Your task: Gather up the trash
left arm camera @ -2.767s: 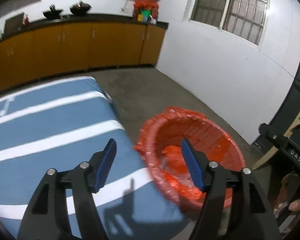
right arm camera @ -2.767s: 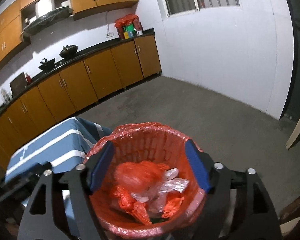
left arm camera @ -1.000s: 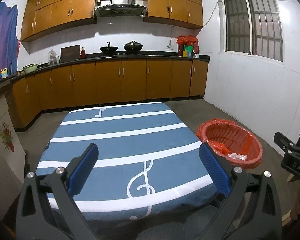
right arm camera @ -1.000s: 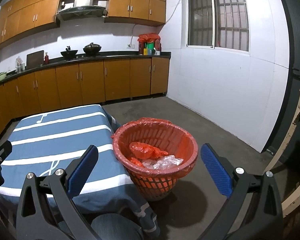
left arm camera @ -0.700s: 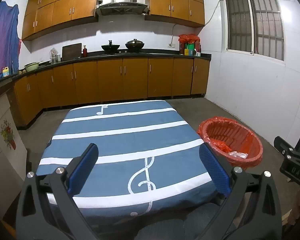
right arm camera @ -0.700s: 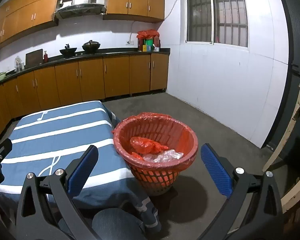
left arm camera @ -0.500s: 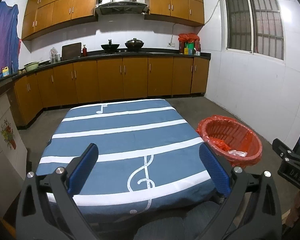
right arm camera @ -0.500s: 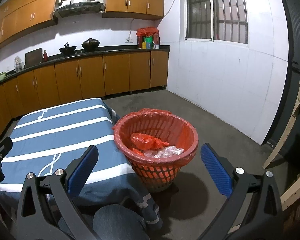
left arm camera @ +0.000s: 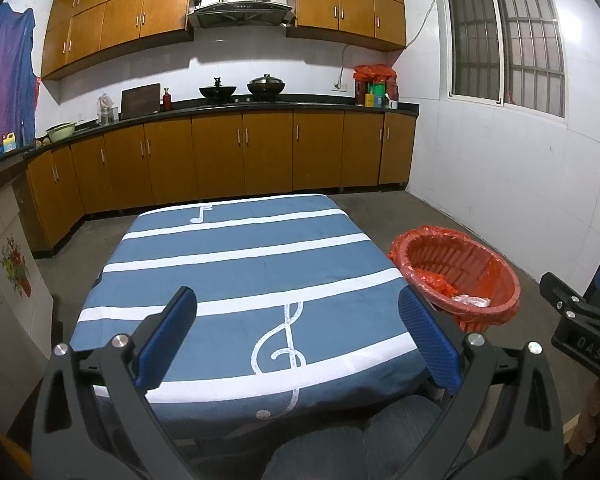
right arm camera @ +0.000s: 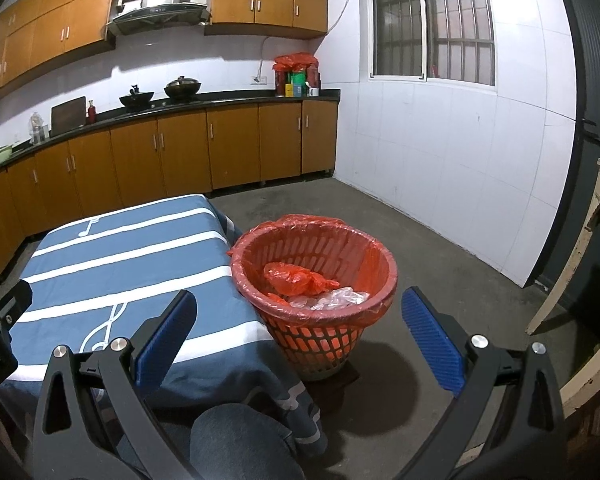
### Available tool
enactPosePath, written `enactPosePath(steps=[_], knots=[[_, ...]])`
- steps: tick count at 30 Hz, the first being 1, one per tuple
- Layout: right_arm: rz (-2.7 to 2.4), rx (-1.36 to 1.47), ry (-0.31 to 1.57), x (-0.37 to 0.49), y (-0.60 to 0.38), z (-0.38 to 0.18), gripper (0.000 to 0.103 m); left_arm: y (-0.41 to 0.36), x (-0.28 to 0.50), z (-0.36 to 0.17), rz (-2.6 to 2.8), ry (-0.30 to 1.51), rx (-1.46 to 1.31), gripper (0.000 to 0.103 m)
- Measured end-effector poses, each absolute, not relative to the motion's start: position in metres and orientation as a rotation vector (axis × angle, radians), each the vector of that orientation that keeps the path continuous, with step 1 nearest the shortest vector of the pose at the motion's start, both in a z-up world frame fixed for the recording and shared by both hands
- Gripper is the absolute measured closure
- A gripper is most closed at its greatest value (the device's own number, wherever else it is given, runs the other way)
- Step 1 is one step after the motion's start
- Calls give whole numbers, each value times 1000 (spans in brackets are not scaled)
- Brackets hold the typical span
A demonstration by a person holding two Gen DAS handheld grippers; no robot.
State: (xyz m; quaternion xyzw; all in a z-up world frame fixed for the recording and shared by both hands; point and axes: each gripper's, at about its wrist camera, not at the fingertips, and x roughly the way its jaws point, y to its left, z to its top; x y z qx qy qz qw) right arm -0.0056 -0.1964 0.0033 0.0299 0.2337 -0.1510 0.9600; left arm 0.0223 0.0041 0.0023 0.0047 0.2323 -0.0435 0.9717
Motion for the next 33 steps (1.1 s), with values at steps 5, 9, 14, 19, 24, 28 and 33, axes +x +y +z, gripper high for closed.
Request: enactPosePath(steps=[5, 9, 14, 19, 24, 28, 33], knots=[[-306, 61, 474, -6, -195, 3, 2, 4, 22, 2, -87, 469, 10, 4], [-306, 61, 474, -6, -195, 3, 2, 4, 21, 1, -75, 469, 15, 4], [-305, 61, 474, -6, -195, 3, 2, 5, 20, 0, -58, 477, 17, 4], [-306, 62, 475, -6, -195, 3, 2, 7, 19, 0, -48, 481, 16, 4], [-302, 61, 478, -8, -193, -1, 2, 6, 19, 1, -44, 482, 17, 4], [-302, 63, 478, -9, -191, -3, 2, 7, 19, 1, -45, 482, 16, 4], [-302, 63, 478, -8, -193, -2, 2, 6, 19, 1, -45, 480, 16, 4]])
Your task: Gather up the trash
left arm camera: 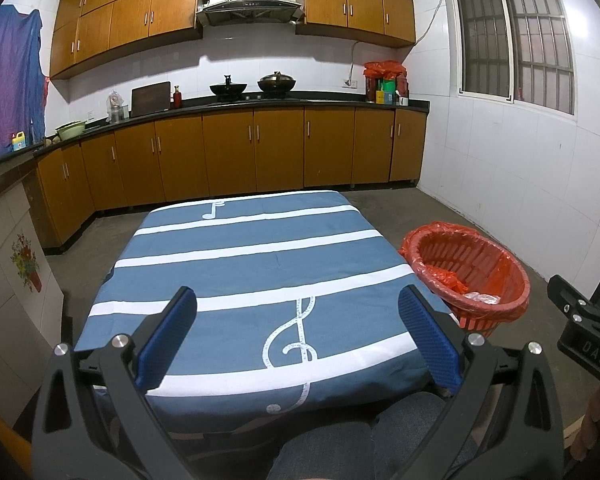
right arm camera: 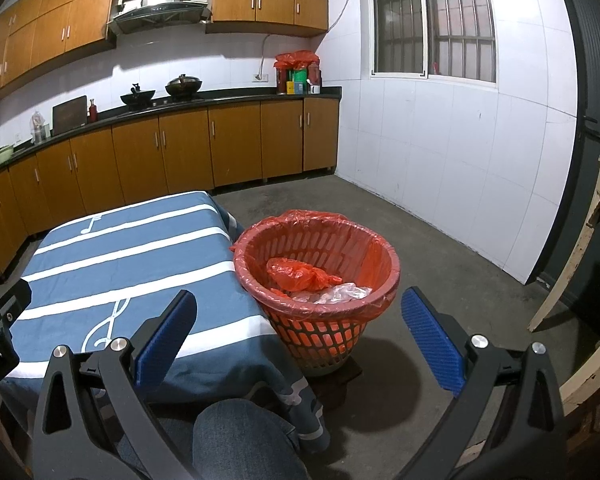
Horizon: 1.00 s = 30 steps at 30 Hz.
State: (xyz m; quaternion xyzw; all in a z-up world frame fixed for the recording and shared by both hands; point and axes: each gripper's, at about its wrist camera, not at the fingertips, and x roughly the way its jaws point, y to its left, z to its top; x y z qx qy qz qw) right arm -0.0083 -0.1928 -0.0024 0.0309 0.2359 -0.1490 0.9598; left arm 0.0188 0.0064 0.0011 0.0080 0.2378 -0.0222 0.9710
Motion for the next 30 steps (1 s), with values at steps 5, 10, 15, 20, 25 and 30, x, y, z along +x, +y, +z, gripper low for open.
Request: enactPosePath(steps=[5, 10, 15, 20, 25, 30], knots=[[-301, 63, 479, -9, -193, -2, 2, 6, 19, 1, -45, 481, 17, 4], [-302, 64, 478, -9, -193, -2, 2, 6, 18, 1, -45, 481, 17, 4], [-302, 64, 479, -9, -192, -3, 2, 5, 18, 1, -44, 481, 16, 4], [-302, 65, 479, -9, -192, -3, 2, 5, 18, 1, -44, 480, 17, 4], [-302, 66, 479, -9, -193, -3, 2, 5, 19, 2, -47, 478, 16, 4], [-302, 65, 479, -10, -192, -3, 2, 5, 19, 2, -48, 478, 16, 4]])
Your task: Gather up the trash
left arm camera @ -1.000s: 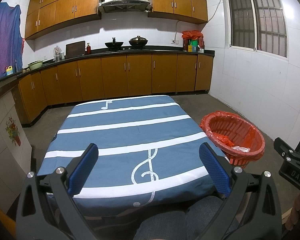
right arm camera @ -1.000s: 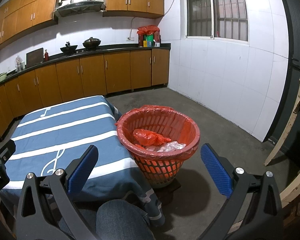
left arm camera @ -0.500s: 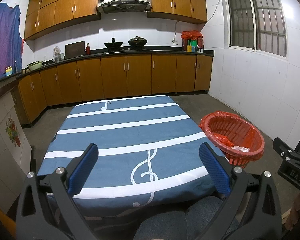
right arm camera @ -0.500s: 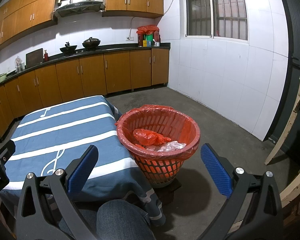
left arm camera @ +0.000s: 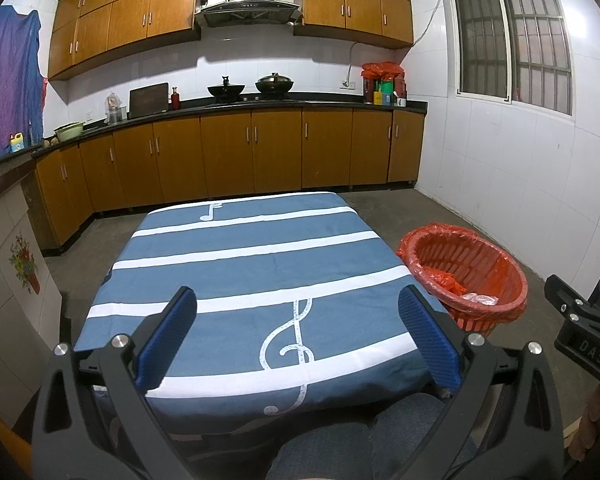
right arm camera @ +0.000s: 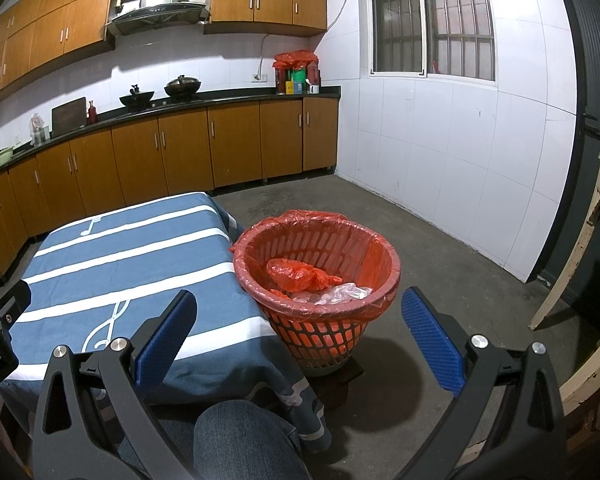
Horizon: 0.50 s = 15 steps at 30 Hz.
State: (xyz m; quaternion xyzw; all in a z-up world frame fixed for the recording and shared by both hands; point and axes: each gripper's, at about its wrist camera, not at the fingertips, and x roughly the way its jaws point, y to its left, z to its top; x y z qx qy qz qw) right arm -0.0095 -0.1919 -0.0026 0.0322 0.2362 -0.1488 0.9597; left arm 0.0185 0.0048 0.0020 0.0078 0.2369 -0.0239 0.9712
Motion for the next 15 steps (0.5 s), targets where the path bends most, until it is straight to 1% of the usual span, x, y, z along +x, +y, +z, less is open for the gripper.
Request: enactPosePath(steps=[15], knots=[[-303, 66, 477, -10, -193, -2, 2, 4, 18, 2, -48, 478, 16, 4]])
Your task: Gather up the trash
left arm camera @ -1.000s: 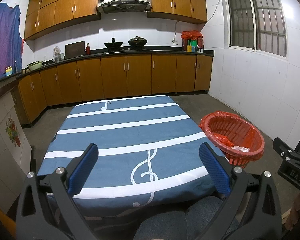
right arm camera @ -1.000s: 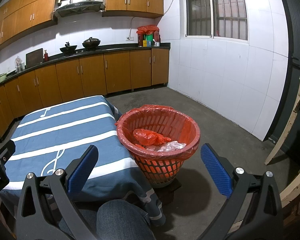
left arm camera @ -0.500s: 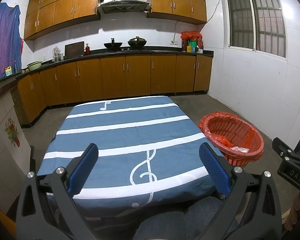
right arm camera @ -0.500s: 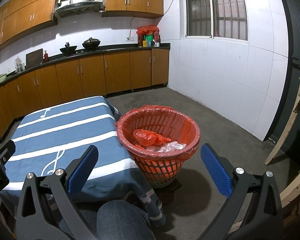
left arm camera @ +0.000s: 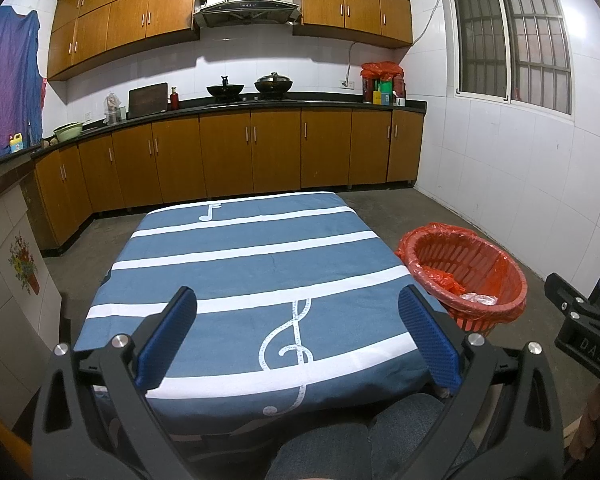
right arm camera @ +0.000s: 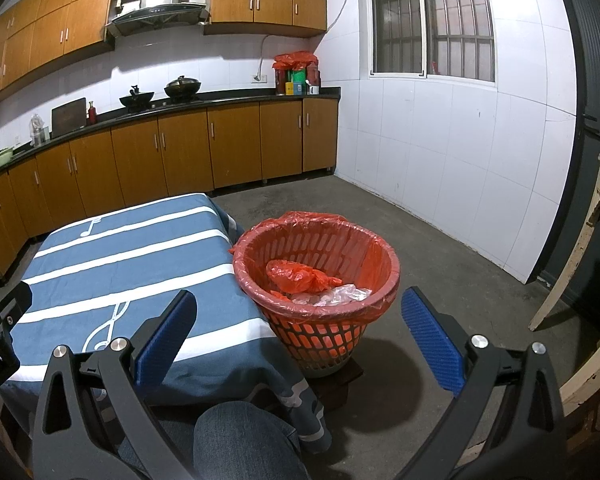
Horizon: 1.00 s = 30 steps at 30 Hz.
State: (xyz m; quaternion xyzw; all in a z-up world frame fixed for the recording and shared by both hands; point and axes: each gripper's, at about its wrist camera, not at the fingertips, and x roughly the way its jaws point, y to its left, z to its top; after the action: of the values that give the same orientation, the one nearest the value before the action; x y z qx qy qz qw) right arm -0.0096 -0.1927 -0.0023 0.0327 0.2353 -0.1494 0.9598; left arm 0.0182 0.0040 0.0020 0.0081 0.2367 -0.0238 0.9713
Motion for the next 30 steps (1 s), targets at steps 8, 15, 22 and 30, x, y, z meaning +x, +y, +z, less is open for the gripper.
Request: enactPosePath(steps=[8, 15, 22, 30], knots=[[-303, 66, 478, -9, -193, -2, 2, 4, 18, 2, -50, 477, 16, 4], [-303, 67, 478, -9, -193, -2, 2, 3, 18, 2, -50, 478, 17, 4], [-303, 67, 479, -8, -193, -2, 2, 3, 19, 2, -51, 477, 17, 4], [-302, 68, 480, -8, -192, -2, 2, 3, 18, 2, -51, 478, 17, 4]])
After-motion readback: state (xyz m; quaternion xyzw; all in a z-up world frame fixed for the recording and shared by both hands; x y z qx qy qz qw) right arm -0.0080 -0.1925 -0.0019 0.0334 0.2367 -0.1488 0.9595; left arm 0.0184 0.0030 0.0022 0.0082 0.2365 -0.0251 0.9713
